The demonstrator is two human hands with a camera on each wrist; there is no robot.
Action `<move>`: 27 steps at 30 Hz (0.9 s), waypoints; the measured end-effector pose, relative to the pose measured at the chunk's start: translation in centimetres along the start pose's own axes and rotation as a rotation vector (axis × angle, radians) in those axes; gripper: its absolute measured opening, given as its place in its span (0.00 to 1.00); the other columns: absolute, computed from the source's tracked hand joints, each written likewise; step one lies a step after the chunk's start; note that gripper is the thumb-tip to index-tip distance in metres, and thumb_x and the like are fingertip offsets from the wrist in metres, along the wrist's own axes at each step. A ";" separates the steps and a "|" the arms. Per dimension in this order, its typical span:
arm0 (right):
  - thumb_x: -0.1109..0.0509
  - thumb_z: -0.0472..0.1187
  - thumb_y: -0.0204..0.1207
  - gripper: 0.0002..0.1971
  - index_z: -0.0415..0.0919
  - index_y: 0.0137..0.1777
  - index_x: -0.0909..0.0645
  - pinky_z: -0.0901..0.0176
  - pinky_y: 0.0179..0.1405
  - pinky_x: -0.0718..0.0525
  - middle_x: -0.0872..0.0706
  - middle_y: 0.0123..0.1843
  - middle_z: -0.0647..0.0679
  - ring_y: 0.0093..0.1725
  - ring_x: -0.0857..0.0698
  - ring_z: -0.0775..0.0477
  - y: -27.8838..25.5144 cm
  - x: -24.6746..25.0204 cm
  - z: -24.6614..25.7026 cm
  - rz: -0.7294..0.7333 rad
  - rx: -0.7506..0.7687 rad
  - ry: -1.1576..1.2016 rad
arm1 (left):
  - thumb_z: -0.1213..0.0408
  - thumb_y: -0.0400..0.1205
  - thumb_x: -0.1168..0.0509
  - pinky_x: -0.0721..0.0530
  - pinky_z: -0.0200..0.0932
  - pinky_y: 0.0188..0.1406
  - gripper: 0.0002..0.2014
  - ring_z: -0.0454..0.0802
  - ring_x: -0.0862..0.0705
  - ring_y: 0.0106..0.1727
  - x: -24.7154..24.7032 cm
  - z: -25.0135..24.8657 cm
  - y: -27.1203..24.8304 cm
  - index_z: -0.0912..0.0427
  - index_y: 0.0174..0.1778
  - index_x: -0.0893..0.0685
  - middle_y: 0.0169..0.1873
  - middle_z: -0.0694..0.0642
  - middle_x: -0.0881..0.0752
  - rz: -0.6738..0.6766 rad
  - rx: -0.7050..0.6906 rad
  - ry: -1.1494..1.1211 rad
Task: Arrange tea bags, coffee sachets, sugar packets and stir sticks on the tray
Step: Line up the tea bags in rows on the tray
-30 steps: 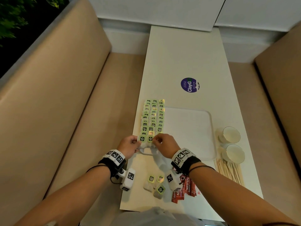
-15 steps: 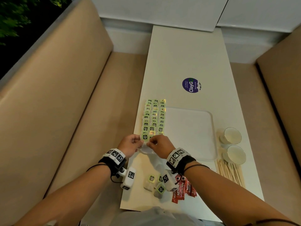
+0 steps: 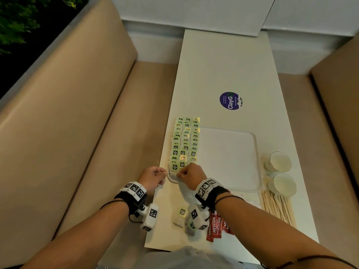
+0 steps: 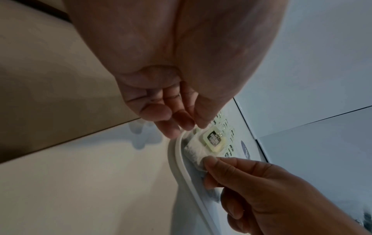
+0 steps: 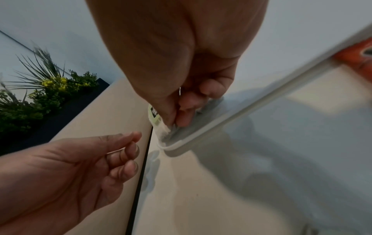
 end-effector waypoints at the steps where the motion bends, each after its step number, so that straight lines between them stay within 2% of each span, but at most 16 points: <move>1: 0.27 0.46 0.79 0.14 0.45 0.32 0.13 0.57 0.39 0.15 0.10 0.36 0.50 0.36 0.13 0.51 0.0 -0.3 0.1 0.005 -0.010 0.003 | 0.68 0.83 0.30 0.20 0.35 0.29 0.03 0.48 0.14 0.34 0.1 0.4 0.0 0.58 0.51 0.14 0.39 0.57 0.11 0.001 0.012 -0.006; 3: 0.27 0.47 0.78 0.13 0.44 0.33 0.12 0.55 0.41 0.12 0.10 0.36 0.50 0.38 0.11 0.49 0.0 -0.6 0.3 0.014 -0.029 0.000 | 0.70 0.83 0.30 0.20 0.35 0.27 0.02 0.49 0.15 0.32 0.5 1.1 -0.2 0.60 0.49 0.15 0.38 0.57 0.13 -0.010 0.030 -0.026; 6: 0.28 0.46 0.77 0.13 0.39 0.35 0.12 0.50 0.43 0.08 0.09 0.37 0.44 0.40 0.09 0.44 0.2 -0.7 0.4 0.000 -0.047 -0.018 | 0.72 0.83 0.30 0.22 0.33 0.24 0.03 0.49 0.17 0.31 0.8 1.6 -0.3 0.61 0.48 0.15 0.37 0.58 0.14 -0.019 0.043 -0.029; 10: 0.29 0.46 0.77 0.14 0.43 0.31 0.17 0.50 0.43 0.08 0.09 0.37 0.43 0.37 0.09 0.43 0.5 -0.8 0.3 -0.005 -0.055 -0.022 | 0.69 0.81 0.28 0.21 0.34 0.29 0.03 0.48 0.15 0.31 1.0 1.2 0.0 0.59 0.48 0.14 0.38 0.57 0.12 -0.009 0.012 0.040; 13: 0.29 0.48 0.73 0.11 0.46 0.32 0.20 0.55 0.37 0.13 0.12 0.35 0.48 0.34 0.13 0.47 0.6 -0.1 0.0 -0.031 -0.069 -0.012 | 0.69 0.81 0.27 0.17 0.37 0.36 0.04 0.48 0.15 0.31 0.7 0.2 0.1 0.58 0.48 0.13 0.35 0.56 0.14 -0.006 -0.037 0.088; 15: 0.28 0.49 0.71 0.08 0.48 0.35 0.20 0.57 0.37 0.16 0.13 0.38 0.53 0.37 0.14 0.50 0.4 1.2 -0.2 -0.081 -0.050 -0.014 | 0.70 0.80 0.26 0.15 0.43 0.40 0.04 0.48 0.17 0.31 0.2 -0.4 0.3 0.57 0.46 0.13 0.30 0.53 0.17 0.007 -0.067 0.135; 16: 0.27 0.49 0.72 0.07 0.49 0.37 0.20 0.59 0.38 0.17 0.13 0.40 0.54 0.40 0.14 0.50 0.4 1.9 -0.5 -0.102 -0.042 -0.024 | 0.70 0.79 0.26 0.16 0.45 0.41 0.05 0.48 0.18 0.31 -0.1 -0.8 0.5 0.56 0.45 0.13 0.28 0.52 0.19 0.017 -0.081 0.163; 18: 0.26 0.48 0.73 0.08 0.52 0.36 0.22 0.60 0.36 0.22 0.15 0.40 0.55 0.42 0.16 0.50 0.3 3.1 -1.0 -0.116 -0.017 -0.054 | 0.70 0.78 0.26 0.19 0.41 0.36 0.06 0.47 0.21 0.31 -0.8 -1.7 0.7 0.54 0.43 0.13 0.27 0.49 0.22 0.034 -0.112 0.218; 22: 0.24 0.48 0.75 0.11 0.51 0.36 0.23 0.59 0.35 0.24 0.17 0.37 0.55 0.39 0.18 0.50 0.6 3.8 -2.1 -0.089 -0.006 -0.113 | 0.64 0.75 0.22 0.23 0.37 0.34 0.06 0.44 0.24 0.28 -2.3 -3.6 1.3 0.56 0.42 0.14 0.27 0.48 0.20 0.029 -0.169 0.317; 25: 0.23 0.48 0.75 0.11 0.51 0.36 0.22 0.60 0.34 0.25 0.17 0.37 0.55 0.38 0.19 0.51 0.7 3.4 -2.6 -0.065 -0.018 -0.131 | 0.53 0.72 0.19 0.22 0.39 0.31 0.13 0.47 0.20 0.31 -2.7 -4.5 2.1 0.53 0.38 0.17 0.32 0.49 0.15 -0.029 -0.168 0.499; 27: 0.24 0.48 0.75 0.09 0.50 0.37 0.21 0.60 0.34 0.25 0.16 0.37 0.54 0.38 0.18 0.50 0.8 3.3 -2.7 -0.066 -0.014 -0.132 | 0.50 0.72 0.20 0.20 0.43 0.33 0.16 0.48 0.19 0.32 -2.9 -5.1 2.5 0.53 0.35 0.19 0.33 0.50 0.14 -0.055 -0.174 0.611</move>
Point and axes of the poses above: each hand's wrist, its own y-axis towards the middle knuckle, its own x-axis out of the back of the hand, z = x × y, the point moved 10 cm from there along y, towards the middle knuckle
